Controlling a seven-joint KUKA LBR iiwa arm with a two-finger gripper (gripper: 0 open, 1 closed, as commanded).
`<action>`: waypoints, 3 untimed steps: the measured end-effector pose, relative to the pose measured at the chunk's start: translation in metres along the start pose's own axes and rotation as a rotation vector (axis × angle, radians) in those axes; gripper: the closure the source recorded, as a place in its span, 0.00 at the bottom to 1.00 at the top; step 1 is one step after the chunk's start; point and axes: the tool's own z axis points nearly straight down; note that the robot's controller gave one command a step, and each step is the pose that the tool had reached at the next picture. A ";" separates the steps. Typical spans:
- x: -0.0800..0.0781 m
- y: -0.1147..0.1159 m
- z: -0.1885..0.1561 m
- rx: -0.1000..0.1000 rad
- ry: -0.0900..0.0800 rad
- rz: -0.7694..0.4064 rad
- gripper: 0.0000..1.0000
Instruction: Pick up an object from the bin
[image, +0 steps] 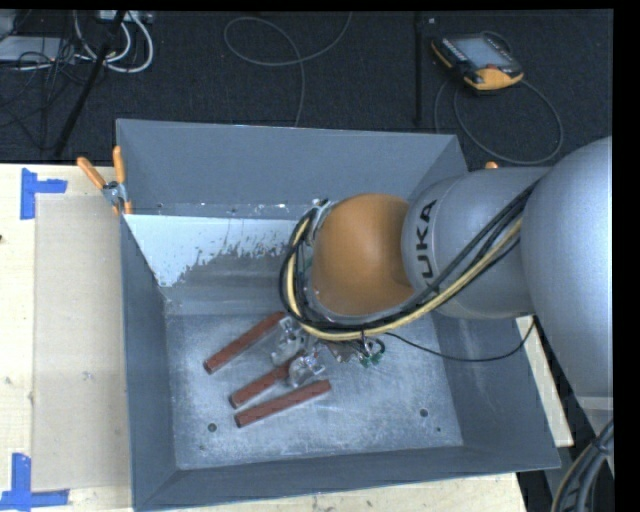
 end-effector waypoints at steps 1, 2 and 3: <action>0.001 0.000 -0.002 -0.001 0.004 0.000 1.00; 0.001 0.000 -0.011 -0.001 0.007 0.001 1.00; 0.001 0.000 -0.015 0.000 0.006 0.002 1.00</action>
Offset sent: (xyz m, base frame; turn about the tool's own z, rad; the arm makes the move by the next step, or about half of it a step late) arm 0.0000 0.0002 0.0178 0.0000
